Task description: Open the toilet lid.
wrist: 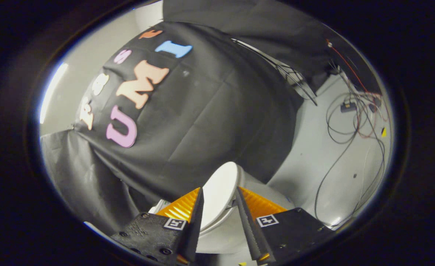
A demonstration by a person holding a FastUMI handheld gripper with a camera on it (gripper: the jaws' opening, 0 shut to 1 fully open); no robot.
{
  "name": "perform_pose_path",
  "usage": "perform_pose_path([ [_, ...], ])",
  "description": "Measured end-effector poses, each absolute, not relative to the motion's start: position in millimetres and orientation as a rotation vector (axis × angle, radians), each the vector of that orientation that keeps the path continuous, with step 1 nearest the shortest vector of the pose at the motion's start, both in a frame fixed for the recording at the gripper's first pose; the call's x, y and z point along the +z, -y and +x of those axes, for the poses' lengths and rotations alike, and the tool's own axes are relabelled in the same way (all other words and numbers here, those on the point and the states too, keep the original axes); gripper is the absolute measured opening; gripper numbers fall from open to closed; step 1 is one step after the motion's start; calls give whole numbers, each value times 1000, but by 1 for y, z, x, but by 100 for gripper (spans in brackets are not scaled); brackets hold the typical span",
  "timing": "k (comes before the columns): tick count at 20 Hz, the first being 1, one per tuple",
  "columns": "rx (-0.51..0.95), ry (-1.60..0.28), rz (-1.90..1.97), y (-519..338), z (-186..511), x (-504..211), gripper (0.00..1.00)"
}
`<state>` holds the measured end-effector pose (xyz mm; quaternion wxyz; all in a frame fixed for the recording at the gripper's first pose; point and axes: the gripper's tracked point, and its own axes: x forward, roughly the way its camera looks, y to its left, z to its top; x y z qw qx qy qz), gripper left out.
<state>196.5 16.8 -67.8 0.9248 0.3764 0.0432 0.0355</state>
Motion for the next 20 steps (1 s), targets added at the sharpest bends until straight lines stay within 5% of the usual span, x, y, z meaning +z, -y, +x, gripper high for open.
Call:
perform_pose_path([
  [15,42,-218,1197,-22,302,-144,54],
  [17,73,-170,1269,-22,307,-139,51],
  [20,90,-113,1328,-25,317,-136,23],
])
